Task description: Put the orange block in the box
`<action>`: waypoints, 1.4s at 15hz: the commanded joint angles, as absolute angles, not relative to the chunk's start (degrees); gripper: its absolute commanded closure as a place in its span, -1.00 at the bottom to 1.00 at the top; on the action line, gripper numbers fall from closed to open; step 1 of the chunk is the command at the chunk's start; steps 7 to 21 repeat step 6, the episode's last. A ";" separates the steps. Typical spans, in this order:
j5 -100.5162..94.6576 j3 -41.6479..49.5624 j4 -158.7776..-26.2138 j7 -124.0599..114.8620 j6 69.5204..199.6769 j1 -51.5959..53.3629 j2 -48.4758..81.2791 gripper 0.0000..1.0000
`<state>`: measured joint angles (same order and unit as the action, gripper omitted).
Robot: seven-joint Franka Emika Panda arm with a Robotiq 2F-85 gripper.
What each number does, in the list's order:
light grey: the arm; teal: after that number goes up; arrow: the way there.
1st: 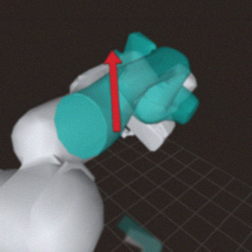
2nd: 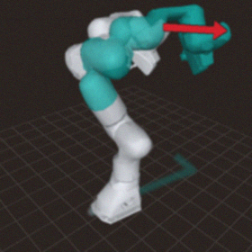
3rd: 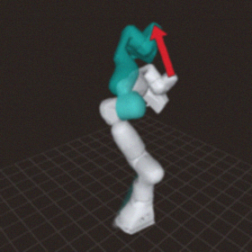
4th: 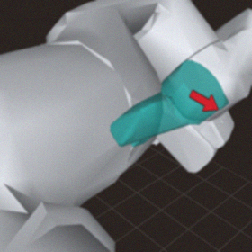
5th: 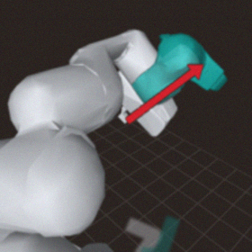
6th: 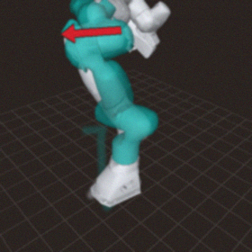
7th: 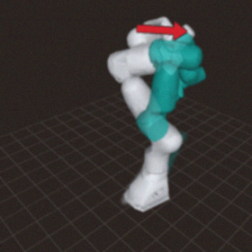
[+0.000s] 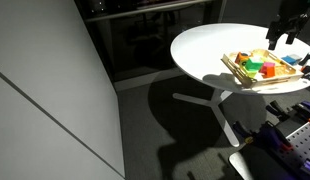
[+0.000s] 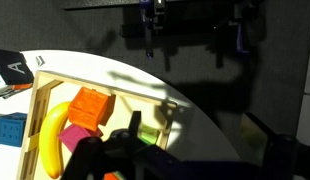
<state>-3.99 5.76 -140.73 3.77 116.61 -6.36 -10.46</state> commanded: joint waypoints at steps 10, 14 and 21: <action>-4.04 4.86 -142.41 0.52 117.64 -5.96 -14.00 -1.00; -4.04 4.86 -142.41 0.52 117.64 -5.96 -14.00 -1.00; -4.04 4.86 -142.41 0.52 117.64 -5.96 -14.00 -1.00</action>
